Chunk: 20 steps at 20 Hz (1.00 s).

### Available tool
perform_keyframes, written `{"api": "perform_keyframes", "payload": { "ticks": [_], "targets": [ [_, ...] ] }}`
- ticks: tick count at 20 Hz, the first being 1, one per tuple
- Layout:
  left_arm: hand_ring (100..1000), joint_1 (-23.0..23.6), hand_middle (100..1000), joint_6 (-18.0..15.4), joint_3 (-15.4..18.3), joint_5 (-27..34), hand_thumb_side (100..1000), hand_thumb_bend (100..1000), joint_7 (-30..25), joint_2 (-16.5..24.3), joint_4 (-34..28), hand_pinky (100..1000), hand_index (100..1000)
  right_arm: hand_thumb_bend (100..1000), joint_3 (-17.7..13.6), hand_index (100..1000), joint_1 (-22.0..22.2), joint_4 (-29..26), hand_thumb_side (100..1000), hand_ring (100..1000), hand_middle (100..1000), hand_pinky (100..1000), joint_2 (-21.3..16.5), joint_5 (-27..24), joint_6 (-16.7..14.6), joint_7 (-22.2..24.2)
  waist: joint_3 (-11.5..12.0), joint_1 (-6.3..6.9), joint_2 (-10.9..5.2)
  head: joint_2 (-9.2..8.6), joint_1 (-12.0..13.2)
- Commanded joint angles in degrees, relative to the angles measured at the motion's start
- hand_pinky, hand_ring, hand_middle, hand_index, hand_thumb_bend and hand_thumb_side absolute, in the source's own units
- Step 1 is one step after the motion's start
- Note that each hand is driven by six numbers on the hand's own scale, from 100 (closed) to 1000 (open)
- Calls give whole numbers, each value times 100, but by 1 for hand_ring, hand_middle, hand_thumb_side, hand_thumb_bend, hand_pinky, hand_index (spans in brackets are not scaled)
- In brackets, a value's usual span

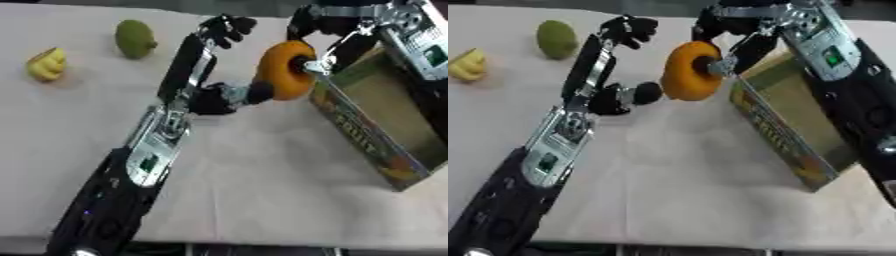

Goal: Pick up the objects with one hand, pass them to the other hand, and then place them into the box on the other side of the table.

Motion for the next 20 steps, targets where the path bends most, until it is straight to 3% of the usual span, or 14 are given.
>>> {"api": "perform_keyframes", "payload": {
  "ticks": [1,9,14,20],
  "targets": [
    [669,5,653,42,97,57,1000,1000,19,187,-175,651,804,100,-138,339,-52,-46,180,326,261,623,-290,43,-165,98,-22,-19,-147,-12,-56],
    [660,515,645,453,406,275,1000,1000,158,1078,-216,649,785,100,-455,334,144,-43,172,319,257,623,-722,-51,-140,-145,-81,98,-200,-12,-205],
    [670,693,636,819,573,225,987,902,47,1756,-420,669,779,100,-740,333,430,-212,159,316,256,627,-1142,-227,-129,-516,-106,207,-248,-12,-320],
    [682,957,642,1227,791,270,1000,886,-147,2509,-911,687,789,100,-1199,332,895,-493,134,305,254,624,-1610,-454,-57,-1117,-180,276,-247,-12,-691]
  ]
}}
